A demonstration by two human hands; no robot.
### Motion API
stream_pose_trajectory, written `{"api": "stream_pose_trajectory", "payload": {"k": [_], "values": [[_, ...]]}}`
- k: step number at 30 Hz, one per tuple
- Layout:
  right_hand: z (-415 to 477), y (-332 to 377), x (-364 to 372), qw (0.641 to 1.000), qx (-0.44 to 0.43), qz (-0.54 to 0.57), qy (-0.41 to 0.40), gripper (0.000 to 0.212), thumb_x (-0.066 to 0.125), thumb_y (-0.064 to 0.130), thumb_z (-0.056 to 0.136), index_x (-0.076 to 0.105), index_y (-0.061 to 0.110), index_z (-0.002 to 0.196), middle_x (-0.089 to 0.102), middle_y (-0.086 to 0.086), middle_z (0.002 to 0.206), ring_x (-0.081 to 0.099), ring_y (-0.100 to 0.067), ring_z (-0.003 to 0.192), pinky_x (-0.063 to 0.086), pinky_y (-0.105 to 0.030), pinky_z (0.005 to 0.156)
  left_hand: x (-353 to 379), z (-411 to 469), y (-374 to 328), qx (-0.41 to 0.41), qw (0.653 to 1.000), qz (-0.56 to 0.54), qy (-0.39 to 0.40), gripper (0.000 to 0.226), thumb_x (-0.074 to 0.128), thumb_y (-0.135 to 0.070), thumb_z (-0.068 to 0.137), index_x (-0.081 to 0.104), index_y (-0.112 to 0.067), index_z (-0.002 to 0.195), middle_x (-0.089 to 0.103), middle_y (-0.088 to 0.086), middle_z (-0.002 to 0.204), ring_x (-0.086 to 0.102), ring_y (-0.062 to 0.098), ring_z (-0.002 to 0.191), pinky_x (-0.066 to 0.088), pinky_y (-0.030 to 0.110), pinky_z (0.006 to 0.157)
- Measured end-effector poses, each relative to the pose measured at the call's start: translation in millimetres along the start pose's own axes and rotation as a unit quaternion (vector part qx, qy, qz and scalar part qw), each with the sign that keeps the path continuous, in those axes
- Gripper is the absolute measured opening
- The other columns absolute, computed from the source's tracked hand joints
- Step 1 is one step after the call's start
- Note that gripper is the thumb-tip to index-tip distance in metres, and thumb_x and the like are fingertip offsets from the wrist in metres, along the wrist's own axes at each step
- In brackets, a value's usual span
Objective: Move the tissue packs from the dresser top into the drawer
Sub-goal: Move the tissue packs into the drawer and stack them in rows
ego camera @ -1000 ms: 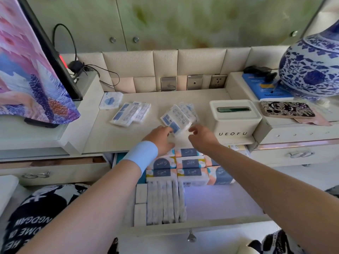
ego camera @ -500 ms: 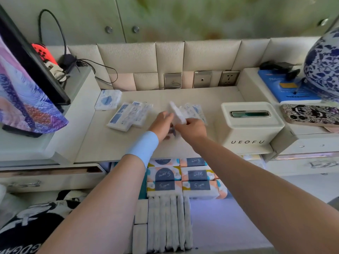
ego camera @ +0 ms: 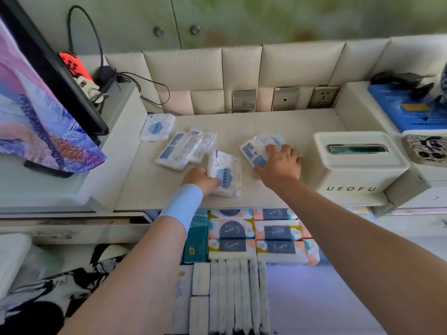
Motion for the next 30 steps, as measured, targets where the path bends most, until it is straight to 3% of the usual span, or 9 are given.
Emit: {"api": "stream_pose_trajectory", "payload": {"k": [4, 7, 11, 14, 16, 20, 25, 27, 30], "values": [[-2, 1, -1, 1.0, 0.005, 0.005, -0.011, 0.087, 0.077, 0.05, 0.071, 0.029, 0.024, 0.139, 0.052, -0.012, 0.121, 0.049, -0.032, 0.112, 0.04, -0.044, 0.096, -2, -5, 2, 0.004, 1.0, 0.027, 0.006, 0.027, 0.065, -0.014, 0.086, 0.065, -0.012, 0.114, 0.068, 0.006, 0.109, 0.063, 0.026, 0.096, 0.048, 0.03, 0.077], [-7, -8, 6, 0.993, 0.045, 0.102, 0.039, 0.096, 0.082, 0.044, 0.07, 0.022, 0.022, 0.142, 0.057, -0.009, 0.115, 0.057, -0.029, 0.107, 0.049, -0.045, 0.093, -3, -12, -1, -0.001, 1.0, -0.006, 0.008, 0.023, 0.058, -0.008, 0.088, 0.062, -0.012, 0.11, 0.064, 0.005, 0.102, 0.06, 0.026, 0.092, 0.047, 0.032, 0.078], [-28, -23, 10, 0.972, 0.071, 0.196, 0.108, 0.062, 0.075, 0.045, 0.075, 0.046, 0.016, 0.121, 0.06, -0.004, 0.102, 0.061, -0.025, 0.093, 0.057, -0.037, 0.078, -1, -27, -2, 0.001, 0.997, -0.073, 0.01, 0.034, 0.056, -0.007, 0.086, 0.058, -0.014, 0.12, 0.065, 0.008, 0.112, 0.061, 0.027, 0.096, 0.053, 0.041, 0.087], [-49, -32, 6, 0.963, 0.07, 0.232, 0.118, 0.056, 0.074, 0.042, 0.075, 0.049, 0.015, 0.117, 0.061, -0.002, 0.099, 0.061, -0.022, 0.089, 0.057, -0.035, 0.075, 4, -48, 2, -0.006, 0.988, -0.151, 0.003, 0.054, 0.055, -0.003, 0.091, 0.037, -0.024, 0.137, 0.053, 0.004, 0.122, 0.056, 0.028, 0.106, 0.051, 0.041, 0.086], [-66, -35, -7, 0.968, 0.048, 0.227, 0.091, 0.048, 0.073, 0.046, 0.076, 0.052, 0.019, 0.108, 0.063, 0.002, 0.092, 0.062, -0.019, 0.082, 0.056, -0.032, 0.068, 6, -63, 2, 0.006, 0.985, -0.175, -0.004, 0.059, 0.052, 0.001, 0.091, 0.035, -0.032, 0.136, 0.051, 0.005, 0.121, 0.057, 0.026, 0.098, 0.052, 0.037, 0.075], [-107, -31, -53, 0.985, -0.015, 0.162, -0.054, 0.028, 0.064, 0.043, 0.085, 0.05, 0.02, 0.093, 0.06, 0.004, 0.08, 0.053, -0.014, 0.057, 0.038, -0.025, 0.048, 16, -100, -11, 0.053, 0.985, -0.166, 0.016, 0.049, 0.043, 0.006, 0.09, 0.062, -0.031, 0.116, 0.053, 0.001, 0.119, 0.056, 0.018, 0.084, 0.054, 0.03, 0.065], [-159, 8, -55, 0.972, -0.205, 0.086, -0.082, 0.035, 0.06, 0.026, 0.086, 0.049, 0.017, 0.117, 0.049, -0.003, 0.118, 0.056, -0.027, 0.09, 0.04, -0.033, 0.062, 41, -145, -24, 0.03, 0.941, -0.318, 0.111, 0.022, 0.053, -0.026, 0.094, 0.072, -0.024, 0.107, 0.072, 0.013, 0.109, 0.067, 0.026, 0.087, 0.057, 0.036, 0.074], [-178, 15, -48, 0.954, -0.279, 0.09, -0.061, 0.047, 0.062, 0.03, 0.078, 0.053, 0.018, 0.122, 0.051, -0.002, 0.122, 0.056, -0.027, 0.095, 0.048, -0.036, 0.069, 45, -155, -24, 0.027, 0.932, -0.337, 0.133, 0.036, 0.057, -0.048, 0.093, 0.072, -0.018, 0.105, 0.075, 0.009, 0.102, 0.07, 0.024, 0.091, 0.056, 0.037, 0.082], [-198, 5, -58, 0.927, -0.275, 0.254, 0.002, 0.039, 0.064, 0.03, 0.081, 0.061, 0.02, 0.119, 0.059, 0.003, 0.109, 0.057, -0.019, 0.09, 0.048, -0.025, 0.074, 42, -170, -24, 0.07, 0.955, -0.265, 0.112, 0.026, 0.066, -0.041, 0.09, 0.072, -0.017, 0.099, 0.075, 0.011, 0.096, 0.071, 0.028, 0.092, 0.057, 0.046, 0.088]]}}
Point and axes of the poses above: each hand's wrist, its own z-axis towards the middle knuckle, its own x-axis out of the palm, y = z × x, the point moved 10 cm from there along z, towards the middle knuckle
